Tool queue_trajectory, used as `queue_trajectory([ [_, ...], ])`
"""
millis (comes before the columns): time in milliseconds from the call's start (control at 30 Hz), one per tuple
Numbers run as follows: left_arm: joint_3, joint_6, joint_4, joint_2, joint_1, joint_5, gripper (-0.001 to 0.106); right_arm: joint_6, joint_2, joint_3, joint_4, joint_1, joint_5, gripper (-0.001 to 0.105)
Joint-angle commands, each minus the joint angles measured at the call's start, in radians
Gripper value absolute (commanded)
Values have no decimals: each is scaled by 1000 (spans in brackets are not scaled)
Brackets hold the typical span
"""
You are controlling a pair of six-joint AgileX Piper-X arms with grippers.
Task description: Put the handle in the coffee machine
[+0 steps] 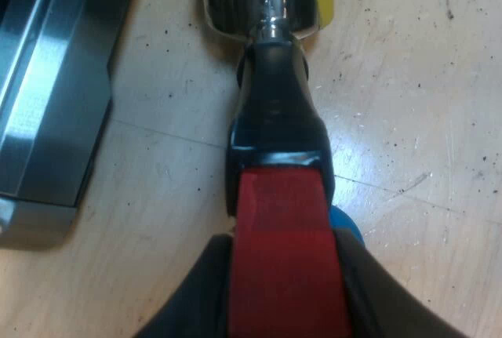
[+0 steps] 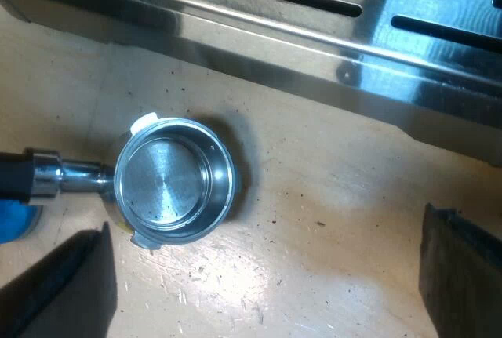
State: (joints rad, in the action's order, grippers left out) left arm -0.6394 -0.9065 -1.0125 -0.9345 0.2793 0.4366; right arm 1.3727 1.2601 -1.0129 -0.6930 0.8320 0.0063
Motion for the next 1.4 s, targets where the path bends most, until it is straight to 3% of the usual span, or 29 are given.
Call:
queue_trajectory([
  [33,-8,-11,-16,5,0,-71,0,6,-12,-8,2,-1,-6,79],
  [200,-8,-20,-16,5,5,-127,0,11,-12,-8,2,-1,-6,79],
  [333,-8,-93,-16,5,5,-127,0,17,-12,-8,2,-1,-6,79],
  [600,-36,-102,-63,5,5,-127,0,21,-12,-8,-1,-1,-104,79],
  [767,-61,-137,-130,5,89,-148,0,21,-35,-8,-10,-1,-116,79],
  [800,-61,-180,-133,5,142,-189,0,21,-42,-8,-15,-1,-116,79],
  [900,-61,-218,-132,5,216,-240,0,22,-64,-8,-39,-1,-116,79],
  [1100,-61,-295,-132,5,318,-240,0,22,-91,-8,-81,-1,-116,79],
  [1400,-61,-351,-137,-9,382,-238,0,19,-101,-8,-147,-1,-107,79],
])
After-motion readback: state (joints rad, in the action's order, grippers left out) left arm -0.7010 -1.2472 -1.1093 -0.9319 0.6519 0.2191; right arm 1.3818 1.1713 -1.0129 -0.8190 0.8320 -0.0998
